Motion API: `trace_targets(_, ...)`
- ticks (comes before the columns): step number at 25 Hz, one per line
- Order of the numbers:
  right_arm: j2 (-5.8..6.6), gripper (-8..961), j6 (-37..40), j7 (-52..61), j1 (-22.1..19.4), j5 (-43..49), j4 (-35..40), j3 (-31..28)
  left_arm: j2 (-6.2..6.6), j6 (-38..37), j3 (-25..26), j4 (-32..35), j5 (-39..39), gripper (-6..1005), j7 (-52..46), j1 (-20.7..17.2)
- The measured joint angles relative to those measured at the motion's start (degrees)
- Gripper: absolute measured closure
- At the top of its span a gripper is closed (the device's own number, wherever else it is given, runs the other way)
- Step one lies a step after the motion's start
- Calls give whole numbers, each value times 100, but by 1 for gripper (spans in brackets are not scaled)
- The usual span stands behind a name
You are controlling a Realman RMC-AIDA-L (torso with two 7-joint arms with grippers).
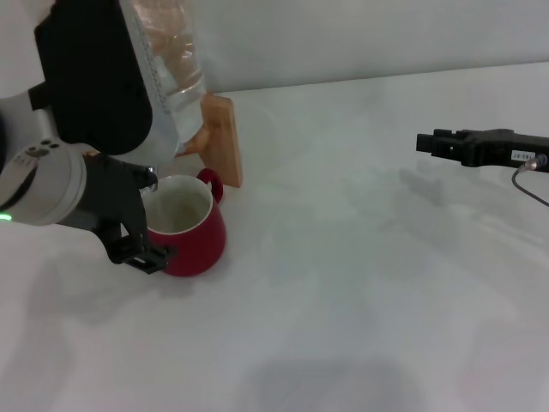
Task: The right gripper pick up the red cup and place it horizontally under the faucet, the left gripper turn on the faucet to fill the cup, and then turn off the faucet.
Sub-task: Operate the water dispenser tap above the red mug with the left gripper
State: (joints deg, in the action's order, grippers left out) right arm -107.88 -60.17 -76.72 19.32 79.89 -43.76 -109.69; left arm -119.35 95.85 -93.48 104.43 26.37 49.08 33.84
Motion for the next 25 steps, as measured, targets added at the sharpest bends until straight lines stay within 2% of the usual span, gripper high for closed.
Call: trace_targets(25, 7, 551, 22, -3, 10, 0, 53, -19, -9, -267, -143, -54, -200, 123, -4, 79)
